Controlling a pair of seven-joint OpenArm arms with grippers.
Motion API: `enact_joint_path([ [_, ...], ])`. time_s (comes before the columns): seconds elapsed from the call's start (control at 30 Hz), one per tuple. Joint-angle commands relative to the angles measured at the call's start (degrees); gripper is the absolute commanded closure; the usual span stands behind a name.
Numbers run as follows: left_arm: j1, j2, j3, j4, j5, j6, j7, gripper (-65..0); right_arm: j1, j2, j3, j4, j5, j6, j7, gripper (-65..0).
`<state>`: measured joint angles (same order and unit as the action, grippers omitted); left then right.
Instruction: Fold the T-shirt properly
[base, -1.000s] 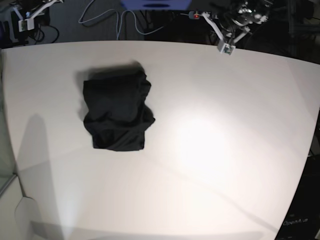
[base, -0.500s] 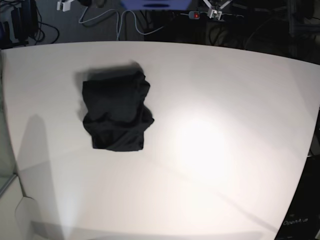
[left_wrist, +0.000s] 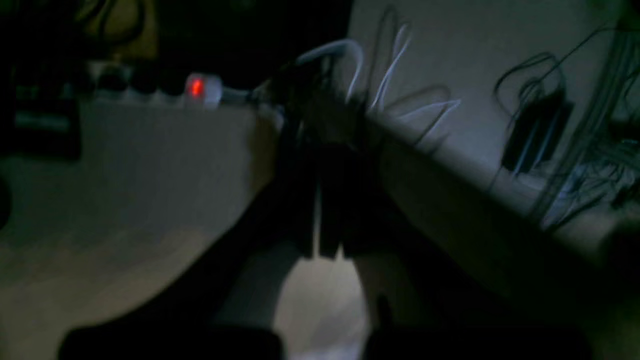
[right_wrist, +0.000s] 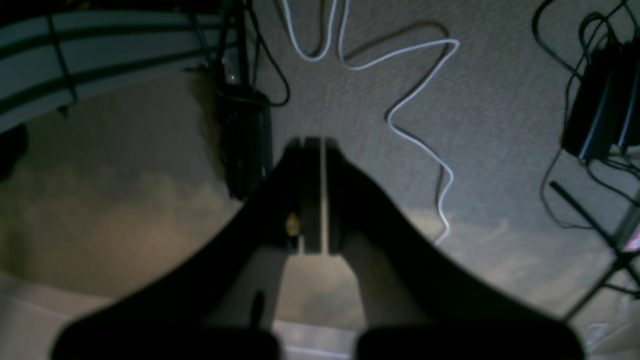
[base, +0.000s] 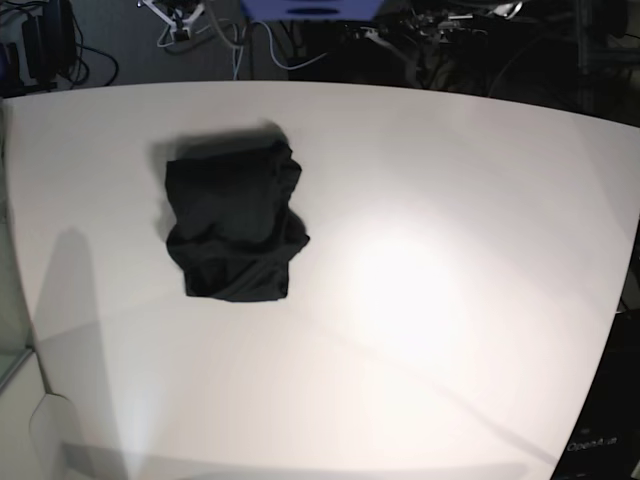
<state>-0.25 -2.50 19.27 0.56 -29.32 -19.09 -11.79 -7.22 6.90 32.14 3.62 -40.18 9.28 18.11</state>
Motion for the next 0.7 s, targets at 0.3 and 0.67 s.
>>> enact_joint_path([
  [0.3, 1.97, -2.46, 0.29, 0.72, -3.25, 10.17, 8.58, -1.6, 3.93, 0.36, -2.29, -0.14, 0.14, -2.29, -5.67, -4.9],
  [0.67, 1.88, -2.46, 0.38, 1.24, -0.17, 9.47, 10.96, -1.8, 4.72, -0.87, -2.12, -0.14, 0.32, -2.29, -8.48, -8.4],
])
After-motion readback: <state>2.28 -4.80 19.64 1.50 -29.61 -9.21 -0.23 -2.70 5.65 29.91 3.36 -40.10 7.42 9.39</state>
